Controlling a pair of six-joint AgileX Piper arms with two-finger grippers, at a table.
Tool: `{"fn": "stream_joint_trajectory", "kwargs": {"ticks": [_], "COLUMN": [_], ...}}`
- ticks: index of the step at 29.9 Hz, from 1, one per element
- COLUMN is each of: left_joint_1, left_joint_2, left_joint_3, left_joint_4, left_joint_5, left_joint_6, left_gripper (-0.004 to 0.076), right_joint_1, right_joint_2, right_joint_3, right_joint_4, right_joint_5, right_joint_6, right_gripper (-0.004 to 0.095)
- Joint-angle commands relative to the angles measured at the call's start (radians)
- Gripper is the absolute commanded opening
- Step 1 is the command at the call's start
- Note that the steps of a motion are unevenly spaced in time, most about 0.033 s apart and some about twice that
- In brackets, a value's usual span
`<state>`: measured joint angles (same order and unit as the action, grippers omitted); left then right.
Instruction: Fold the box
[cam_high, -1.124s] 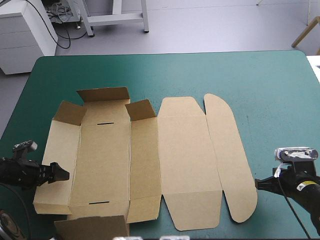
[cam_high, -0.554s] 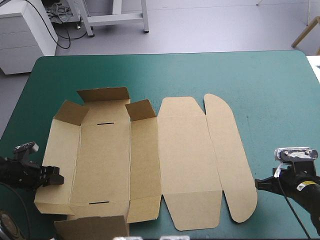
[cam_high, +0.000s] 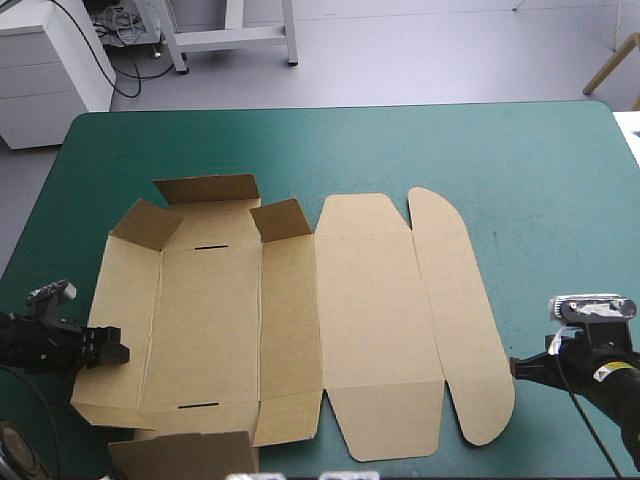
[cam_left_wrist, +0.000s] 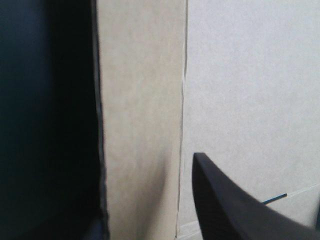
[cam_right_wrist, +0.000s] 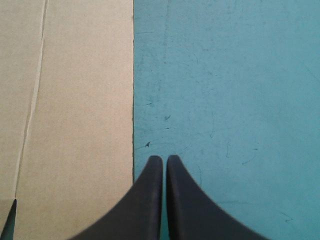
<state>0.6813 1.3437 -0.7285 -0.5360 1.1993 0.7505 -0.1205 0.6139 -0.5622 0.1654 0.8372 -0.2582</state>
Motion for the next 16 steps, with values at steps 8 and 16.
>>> {"fn": "stream_joint_trajectory", "kwargs": {"ticks": [8,16], "left_joint_1": [-0.079,-0.113], "left_joint_2": [-0.02,-0.02], "left_joint_3": [-0.019,-0.019], "left_joint_4": [-0.017,0.032], "left_joint_5": [0.102,0.102], "left_joint_6": [-0.021,-0.032], "left_gripper": [0.0235,-0.0008], "right_joint_1": [-0.004,-0.004], "right_joint_2": [0.001,0.001], "right_joint_3": [-0.027,-0.027], "right_joint_4": [0.002,0.002], "right_joint_5": [-0.058,-0.058], "right_joint_6": [-0.009,-0.009], "right_gripper": [0.0008,0.0008]}}
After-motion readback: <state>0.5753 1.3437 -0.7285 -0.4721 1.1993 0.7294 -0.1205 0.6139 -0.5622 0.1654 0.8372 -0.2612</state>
